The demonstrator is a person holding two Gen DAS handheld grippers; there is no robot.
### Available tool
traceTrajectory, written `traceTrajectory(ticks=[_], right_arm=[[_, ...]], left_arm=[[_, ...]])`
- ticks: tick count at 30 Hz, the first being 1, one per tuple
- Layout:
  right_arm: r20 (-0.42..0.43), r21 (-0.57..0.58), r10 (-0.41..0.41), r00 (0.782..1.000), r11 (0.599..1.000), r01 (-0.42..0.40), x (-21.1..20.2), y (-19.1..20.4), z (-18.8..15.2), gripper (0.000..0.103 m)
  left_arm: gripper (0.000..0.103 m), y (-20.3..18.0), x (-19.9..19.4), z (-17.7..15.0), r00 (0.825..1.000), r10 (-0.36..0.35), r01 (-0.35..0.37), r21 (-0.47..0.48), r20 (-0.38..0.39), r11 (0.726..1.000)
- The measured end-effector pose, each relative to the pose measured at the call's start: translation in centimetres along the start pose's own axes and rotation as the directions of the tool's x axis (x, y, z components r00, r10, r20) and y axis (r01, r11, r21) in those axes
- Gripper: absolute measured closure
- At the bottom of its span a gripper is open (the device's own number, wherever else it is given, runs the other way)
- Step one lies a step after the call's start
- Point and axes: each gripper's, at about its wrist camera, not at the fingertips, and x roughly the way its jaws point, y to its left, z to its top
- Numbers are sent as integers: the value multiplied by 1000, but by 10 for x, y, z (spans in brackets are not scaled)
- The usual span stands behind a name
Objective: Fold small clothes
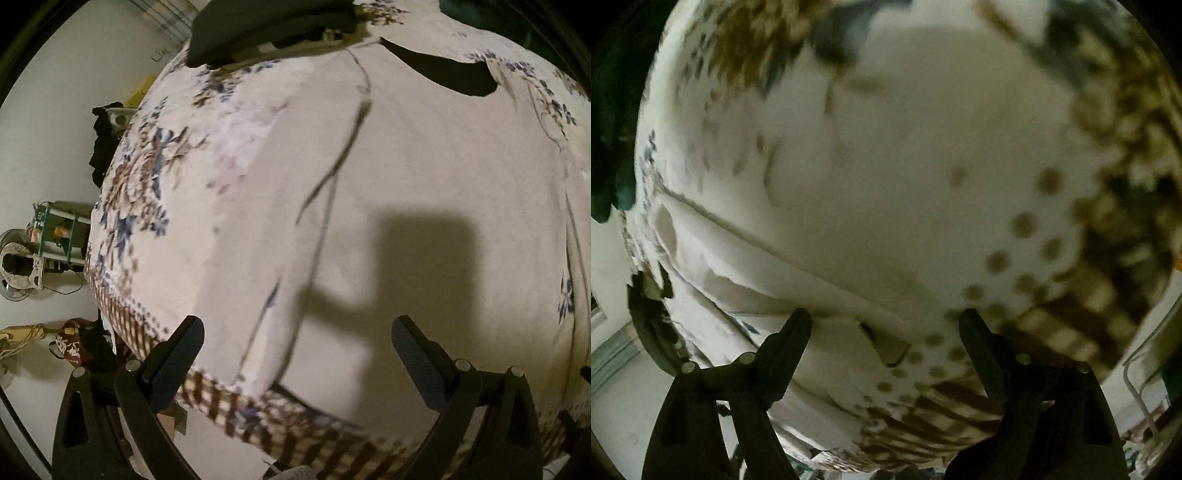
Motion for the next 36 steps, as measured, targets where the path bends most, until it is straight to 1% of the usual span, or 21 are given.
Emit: traceTrajectory(ticks=[1,2,3,4,7,10,14,16,17,18,19,20,21,23,24,26,29,31,34,35,36], right_arm=[[2,-9,-4,1000,1000,4,6,4,-4,33],[7,-20,-12,1000,1000,12,11,8,-8,53],[16,-33,-21,1000,999,21,14,10,-11,67],[35,-43,-23,999,999,25,15,11,-14,93],[132,-99,-33,991,994,46,-2,11,-21,93],[250,-177,-42,967,980,88,-40,13,-23,93],[406,-245,-41,913,958,152,-96,18,-22,94],[480,-262,-41,876,947,188,-118,30,-17,94],[503,-277,-60,862,934,227,-121,34,-12,93],[497,-287,-116,860,913,289,-112,35,-3,93],[465,-282,-169,869,902,326,-112,39,13,86],[401,-254,-233,886,901,352,-102,28,27,73],[315,-191,-284,905,916,354,-85,10,43,66],[240,-59,-237,941,964,258,-86,-21,55,59],[238,-13,-193,952,979,202,-90,-34,57,55],[260,39,-108,959,994,101,-94,-48,60,38],[270,114,47,962,990,-81,-84,-66,83,34],[254,146,99,962,979,-139,-69,-71,102,34],[237,160,166,957,965,-207,-39,-57,117,34],[240,146,166,956,968,-205,-32,-47,109,36],[260,117,154,953,975,-189,-28,-34,108,43]], left_arm=[[0,-5,2,2,1000,-2,2,2,-4,1000],[0,-11,3,4,1000,-5,5,8,-7,1000],[0,-14,3,6,1000,-3,3,13,-6,1000],[0,-17,2,8,1000,-1,1,19,-3,1000],[0,-20,-4,13,1000,0,0,27,14,1000],[0,-18,-11,18,999,-8,7,22,40,1000],[0,-15,-15,21,998,-29,29,4,53,1000],[0,-15,-14,21,998,-35,35,-2,56,999],[0,-17,-12,20,998,-38,38,-2,52,999],[0,-18,-10,19,998,-38,38,-2,46,999],[0,-19,-6,17,998,-43,43,-5,36,999],[0,-20,-5,15,998,-47,48,-7,28,999],[0,-21,-3,13,998,-51,52,-7,22,999],[0,-23,-2,9,998,-54,54,0,17,999],[0,-24,-2,7,998,-53,53,5,18,999],[0,-23,-2,4,998,-52,51,13,18,999],[0,-20,3,-1,999,-43,43,11,6,999],[0,-15,6,-2,999,-37,37,-3,-2,999],[0,-9,8,-4,999,-37,37,-27,0,999],[0,-6,9,-4,999,-37,37,-32,4,999],[0,-3,10,-3,999,-36,36,-39,8,999]])
